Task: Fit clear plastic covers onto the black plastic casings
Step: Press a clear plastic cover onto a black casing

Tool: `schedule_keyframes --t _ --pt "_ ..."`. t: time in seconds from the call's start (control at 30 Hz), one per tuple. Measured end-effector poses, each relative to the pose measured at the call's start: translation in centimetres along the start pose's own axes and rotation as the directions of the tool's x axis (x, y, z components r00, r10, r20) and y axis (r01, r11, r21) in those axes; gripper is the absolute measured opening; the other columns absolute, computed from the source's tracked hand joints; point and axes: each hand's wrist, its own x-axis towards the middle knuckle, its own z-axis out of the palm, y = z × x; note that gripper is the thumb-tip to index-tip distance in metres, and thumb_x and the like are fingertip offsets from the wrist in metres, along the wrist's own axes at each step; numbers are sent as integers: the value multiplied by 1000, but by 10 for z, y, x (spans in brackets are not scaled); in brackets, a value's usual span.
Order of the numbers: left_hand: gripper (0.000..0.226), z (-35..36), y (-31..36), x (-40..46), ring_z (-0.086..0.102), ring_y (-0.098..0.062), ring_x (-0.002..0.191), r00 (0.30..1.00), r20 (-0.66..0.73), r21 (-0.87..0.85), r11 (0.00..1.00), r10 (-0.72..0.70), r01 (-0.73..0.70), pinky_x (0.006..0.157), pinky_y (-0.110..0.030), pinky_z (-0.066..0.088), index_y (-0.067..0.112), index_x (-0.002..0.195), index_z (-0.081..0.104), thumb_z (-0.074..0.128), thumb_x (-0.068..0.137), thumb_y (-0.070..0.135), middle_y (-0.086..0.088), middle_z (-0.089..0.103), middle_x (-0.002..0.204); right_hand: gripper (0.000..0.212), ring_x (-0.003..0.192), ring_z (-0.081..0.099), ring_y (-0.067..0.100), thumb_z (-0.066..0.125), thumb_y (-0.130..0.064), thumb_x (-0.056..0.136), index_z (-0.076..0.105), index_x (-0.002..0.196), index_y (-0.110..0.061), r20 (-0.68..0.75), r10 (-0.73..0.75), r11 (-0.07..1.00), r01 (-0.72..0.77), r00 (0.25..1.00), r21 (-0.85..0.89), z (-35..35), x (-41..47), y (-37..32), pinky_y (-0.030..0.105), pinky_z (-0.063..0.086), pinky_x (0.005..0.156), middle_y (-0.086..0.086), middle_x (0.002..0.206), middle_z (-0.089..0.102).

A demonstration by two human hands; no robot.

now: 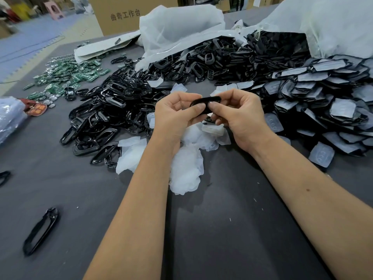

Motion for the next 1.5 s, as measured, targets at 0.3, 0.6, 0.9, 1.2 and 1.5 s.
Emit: schedule_keyframes --t 0.3,0.6,0.9,1.2,1.5 --pt "25 4 -4 4 76 -20 65 971 -77 414 893 228 -177 65 -33 64 14 84 73 81 79 -9 -1 73 70 15 48 70 20 81 -5 86 68 84 -12 -143 -195 925 134 970 -354 7 -3 6 36 60 50 1 65 72" --pt "19 -14 11 8 75 -26 66 863 -462 44 977 205 -208 63 -30 60 6 88 66 75 86 -10 0 70 63 29 95 56 20 84 -35 85 78 105 -14 429 -376 416 564 821 -713 23 -15 3 32 48 87 -2 96 69" --pt "19 -7 16 7 72 -22 61 860 -493 -113 970 132 -214 66 -29 61 2 92 62 72 87 -13 11 58 51 21 95 50 23 85 -30 85 83 96 -12 464 -346 412 576 816 -706 24 -13 10 34 46 84 1 91 64" --pt "20 -3 16 6 73 -22 60 876 -471 -131 973 107 -189 63 -27 60 4 91 62 72 87 -13 10 57 52 19 61 57 8 87 -21 83 72 80 -10 292 -422 616 508 858 -603 22 -15 3 33 51 65 -6 69 66" --pt "19 -1 16 4 74 -25 64 884 -458 -144 973 96 -181 63 -27 59 4 91 64 74 86 -12 8 61 56 30 51 65 9 62 -27 105 67 87 -4 228 -413 667 464 881 -583 23 -15 2 29 51 57 -4 58 62"
